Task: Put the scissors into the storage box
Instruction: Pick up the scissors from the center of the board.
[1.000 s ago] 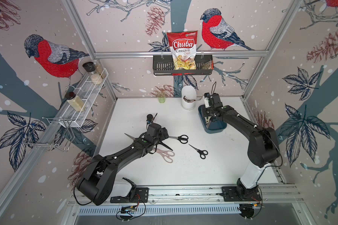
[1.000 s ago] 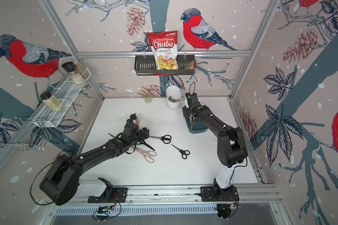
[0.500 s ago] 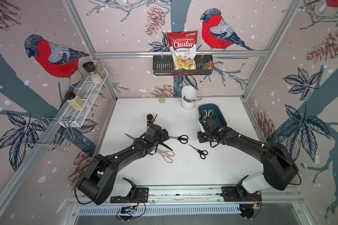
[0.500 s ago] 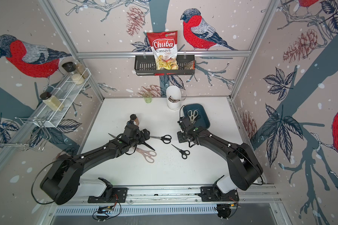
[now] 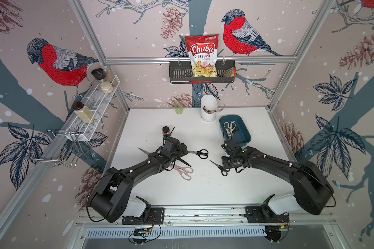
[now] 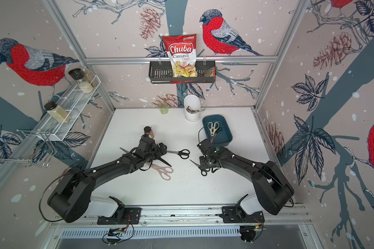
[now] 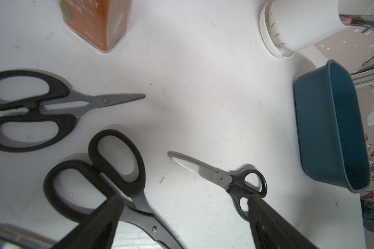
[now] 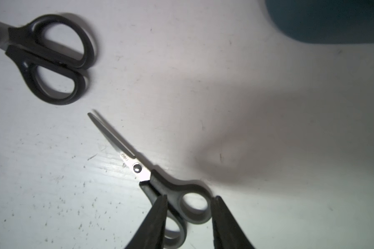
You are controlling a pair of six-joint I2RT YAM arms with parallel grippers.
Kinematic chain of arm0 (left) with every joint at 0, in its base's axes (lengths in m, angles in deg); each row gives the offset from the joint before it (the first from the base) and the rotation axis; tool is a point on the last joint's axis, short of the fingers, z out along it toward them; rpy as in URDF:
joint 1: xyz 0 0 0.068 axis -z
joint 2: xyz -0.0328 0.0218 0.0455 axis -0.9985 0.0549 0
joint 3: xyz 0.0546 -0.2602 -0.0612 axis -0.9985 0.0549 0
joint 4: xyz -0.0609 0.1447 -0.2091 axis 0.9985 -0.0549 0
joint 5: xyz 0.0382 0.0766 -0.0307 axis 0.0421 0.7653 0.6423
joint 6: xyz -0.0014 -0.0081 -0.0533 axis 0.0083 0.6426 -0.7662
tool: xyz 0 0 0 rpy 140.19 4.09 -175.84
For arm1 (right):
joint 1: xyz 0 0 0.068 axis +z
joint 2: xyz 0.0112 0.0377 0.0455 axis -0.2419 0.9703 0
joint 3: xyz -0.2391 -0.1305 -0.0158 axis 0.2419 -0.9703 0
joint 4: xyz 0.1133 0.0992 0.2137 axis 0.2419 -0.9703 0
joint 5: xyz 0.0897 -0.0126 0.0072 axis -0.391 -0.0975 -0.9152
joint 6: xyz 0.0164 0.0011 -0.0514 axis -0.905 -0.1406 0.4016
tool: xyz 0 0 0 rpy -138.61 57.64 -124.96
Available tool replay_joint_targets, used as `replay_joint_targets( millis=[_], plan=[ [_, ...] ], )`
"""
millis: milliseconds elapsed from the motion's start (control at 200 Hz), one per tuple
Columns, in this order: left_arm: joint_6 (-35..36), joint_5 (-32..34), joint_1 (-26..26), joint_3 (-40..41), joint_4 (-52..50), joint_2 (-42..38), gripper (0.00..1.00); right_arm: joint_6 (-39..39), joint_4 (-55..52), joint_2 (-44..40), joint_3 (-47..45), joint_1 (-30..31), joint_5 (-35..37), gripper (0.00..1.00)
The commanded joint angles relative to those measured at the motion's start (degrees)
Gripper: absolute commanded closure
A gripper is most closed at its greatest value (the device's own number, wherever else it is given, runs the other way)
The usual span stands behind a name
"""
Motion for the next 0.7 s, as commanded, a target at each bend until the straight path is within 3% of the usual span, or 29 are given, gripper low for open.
replay_joint_targets(
  millis=[0,305,695],
  plan=[
    [-1.3,-0.6,0.2,-0.6,1.0,0.2,0.05,-0.7,-2.1,-0.7,-0.7,0.3,-1.7,0.65],
    [-2.9,0.1,0.7,0.6,1.9,0.0,0.05,-3.2,-4.5,-1.1,-0.6,8.1,-2.7,0.66],
    [-2.5,0.5,0.7,1.2,1.6,-0.7,0.05,-3.2,-3.0,3.4,-0.5,9.2,0.1,0.7]
  ],
)
